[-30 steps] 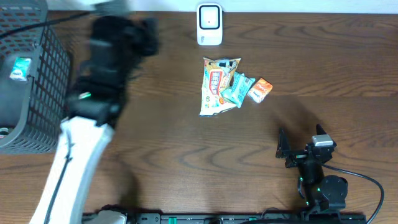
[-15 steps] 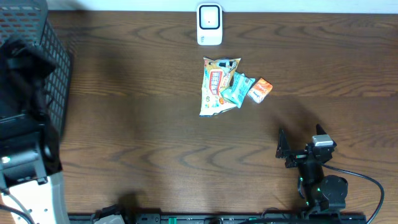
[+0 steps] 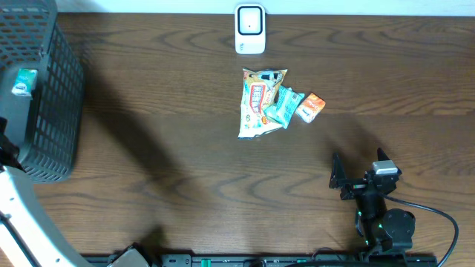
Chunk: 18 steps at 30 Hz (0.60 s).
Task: Scan the item barcode
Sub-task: 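Move the left gripper back over the basket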
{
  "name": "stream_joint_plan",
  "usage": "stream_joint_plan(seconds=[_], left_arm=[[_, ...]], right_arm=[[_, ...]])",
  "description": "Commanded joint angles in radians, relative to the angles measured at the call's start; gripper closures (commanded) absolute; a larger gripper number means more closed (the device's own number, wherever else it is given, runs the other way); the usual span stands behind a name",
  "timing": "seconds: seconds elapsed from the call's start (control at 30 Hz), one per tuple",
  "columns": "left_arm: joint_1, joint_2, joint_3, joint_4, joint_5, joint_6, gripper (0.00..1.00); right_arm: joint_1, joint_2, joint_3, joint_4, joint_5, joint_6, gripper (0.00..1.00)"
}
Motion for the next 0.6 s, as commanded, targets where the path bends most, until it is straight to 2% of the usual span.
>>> stream_joint_plan(seconds=[0.0, 0.27, 0.57], left_arm=[[0.020, -0.007, 0.005, -0.031, 0.032, -0.022, 0.93], [0.035, -0.012, 0.005, -0.125, 0.032, -0.029, 0.93], [0.035, 0.033, -0.002, -0.076, 0.058, -0.029, 0.93]], right_arm=[[0.008, -0.003, -0.002, -0.005, 0.008, -0.015, 0.01], [0.008, -0.003, -0.002, -0.005, 0.008, -0.015, 0.01], [0.008, -0.003, -0.002, -0.005, 0.008, -0.015, 0.01]])
